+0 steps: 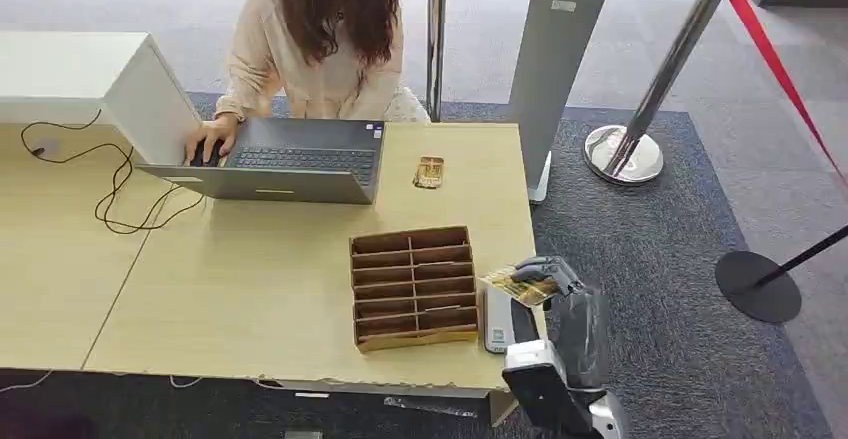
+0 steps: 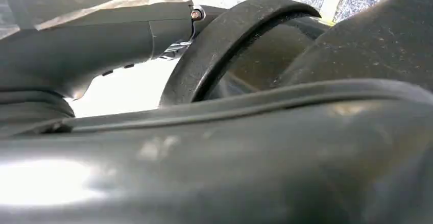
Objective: Pass the card to the sensor for recognition and then transmit it.
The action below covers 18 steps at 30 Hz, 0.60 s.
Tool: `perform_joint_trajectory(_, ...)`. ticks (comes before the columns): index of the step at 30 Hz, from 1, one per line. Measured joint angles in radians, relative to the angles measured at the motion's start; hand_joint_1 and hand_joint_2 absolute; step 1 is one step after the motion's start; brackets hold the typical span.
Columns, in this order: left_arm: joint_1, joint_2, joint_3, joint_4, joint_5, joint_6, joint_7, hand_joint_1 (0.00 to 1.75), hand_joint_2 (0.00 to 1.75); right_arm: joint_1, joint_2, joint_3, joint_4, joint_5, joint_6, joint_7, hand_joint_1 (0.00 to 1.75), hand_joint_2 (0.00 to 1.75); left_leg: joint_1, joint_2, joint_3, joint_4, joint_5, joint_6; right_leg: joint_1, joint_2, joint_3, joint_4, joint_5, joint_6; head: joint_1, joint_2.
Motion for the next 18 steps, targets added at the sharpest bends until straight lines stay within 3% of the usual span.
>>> perform_joint_trajectory(18,0.001,0.000,0.023,0.000,0.009,-0.005,0.032,0.00,0.00,0.020,-0.014,0.002,0.103,-0.029,0.000,0.030,1.73,1.75,0.000,0.000,0.000,0.000,0.000,0.000,0.000,0.000,0.000,0.000,0.000,0.000,0.000,0.000)
